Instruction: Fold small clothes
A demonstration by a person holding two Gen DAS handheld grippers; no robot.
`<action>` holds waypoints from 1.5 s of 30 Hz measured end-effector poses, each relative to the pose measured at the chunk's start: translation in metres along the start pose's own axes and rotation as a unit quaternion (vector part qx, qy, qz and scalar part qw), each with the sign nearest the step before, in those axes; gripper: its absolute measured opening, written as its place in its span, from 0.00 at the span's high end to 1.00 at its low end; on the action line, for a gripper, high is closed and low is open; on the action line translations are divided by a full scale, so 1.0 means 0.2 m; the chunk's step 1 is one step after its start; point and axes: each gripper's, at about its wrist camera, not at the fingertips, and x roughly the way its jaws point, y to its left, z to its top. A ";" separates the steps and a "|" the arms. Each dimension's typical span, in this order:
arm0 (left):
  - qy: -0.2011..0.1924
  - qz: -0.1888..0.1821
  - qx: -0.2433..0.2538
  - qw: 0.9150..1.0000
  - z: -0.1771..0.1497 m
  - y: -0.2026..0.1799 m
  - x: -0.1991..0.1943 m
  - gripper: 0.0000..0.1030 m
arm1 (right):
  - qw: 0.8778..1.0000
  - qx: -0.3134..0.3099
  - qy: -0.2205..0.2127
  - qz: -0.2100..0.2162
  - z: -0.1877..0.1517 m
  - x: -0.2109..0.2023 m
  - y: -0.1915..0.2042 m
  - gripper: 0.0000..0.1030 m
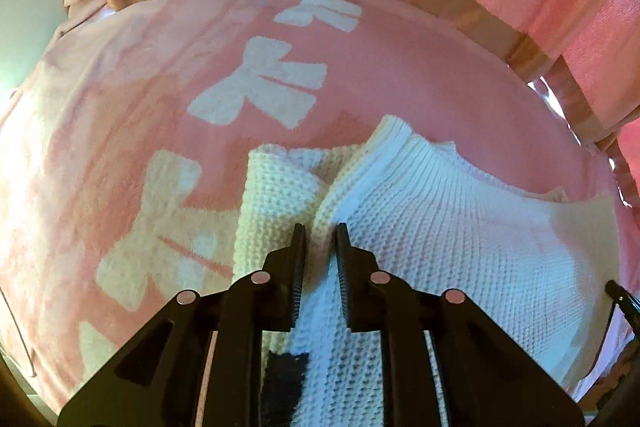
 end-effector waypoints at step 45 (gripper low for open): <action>-0.117 0.046 0.010 0.992 -0.63 0.04 -0.82 0.52 | 0.992 -0.002 -0.097 -0.081 -0.51 -0.67 0.20 0.84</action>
